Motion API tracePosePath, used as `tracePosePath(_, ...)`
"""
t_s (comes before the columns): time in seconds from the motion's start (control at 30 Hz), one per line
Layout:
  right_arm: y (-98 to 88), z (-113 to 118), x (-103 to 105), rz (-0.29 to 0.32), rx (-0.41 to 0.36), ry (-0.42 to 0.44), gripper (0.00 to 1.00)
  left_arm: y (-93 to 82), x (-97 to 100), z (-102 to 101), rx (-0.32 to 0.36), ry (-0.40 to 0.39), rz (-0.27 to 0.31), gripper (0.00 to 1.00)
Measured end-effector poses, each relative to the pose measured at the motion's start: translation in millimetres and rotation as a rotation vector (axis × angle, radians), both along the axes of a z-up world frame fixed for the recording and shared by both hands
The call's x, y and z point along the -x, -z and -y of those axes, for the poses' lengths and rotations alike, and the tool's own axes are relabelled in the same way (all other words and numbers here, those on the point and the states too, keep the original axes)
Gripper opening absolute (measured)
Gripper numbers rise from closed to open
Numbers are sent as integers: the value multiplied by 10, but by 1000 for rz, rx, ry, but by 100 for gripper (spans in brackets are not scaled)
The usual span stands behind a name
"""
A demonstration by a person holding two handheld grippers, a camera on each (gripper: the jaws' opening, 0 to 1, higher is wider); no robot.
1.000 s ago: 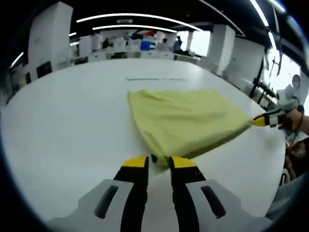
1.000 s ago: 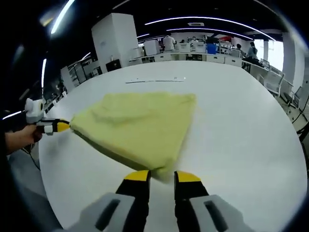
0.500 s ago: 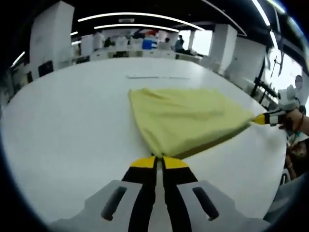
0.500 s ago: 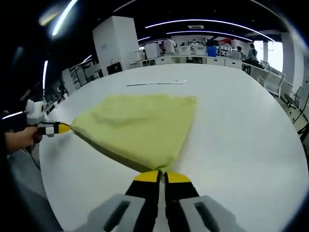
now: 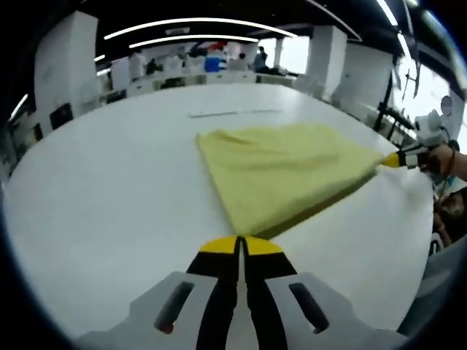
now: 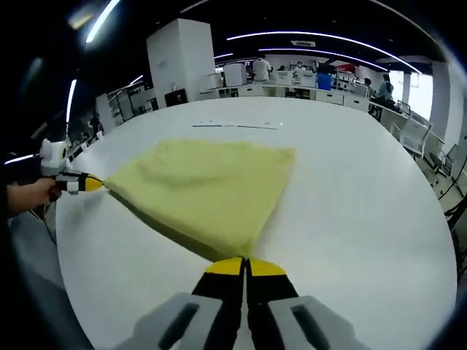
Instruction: Fold the garment on the visible template until the final outline fits inside the template.
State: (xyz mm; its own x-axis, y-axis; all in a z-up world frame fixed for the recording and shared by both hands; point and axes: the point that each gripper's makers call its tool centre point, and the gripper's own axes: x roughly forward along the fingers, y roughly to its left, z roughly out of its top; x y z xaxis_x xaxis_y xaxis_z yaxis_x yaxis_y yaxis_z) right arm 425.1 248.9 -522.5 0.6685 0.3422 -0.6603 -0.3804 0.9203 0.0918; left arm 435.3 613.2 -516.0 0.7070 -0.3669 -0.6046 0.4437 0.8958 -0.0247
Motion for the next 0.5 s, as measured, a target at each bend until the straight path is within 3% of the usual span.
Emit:
tracePosePath(0.17, 50, -5, 58, -25, 9, -12, 0, -2, 70, 33, -81, 114, 16, 0)
tracePosePath(0.5, 63, -43, 189, -48, 17, -37, 0, 11, 215, -15, -92, 153, -18, 0)
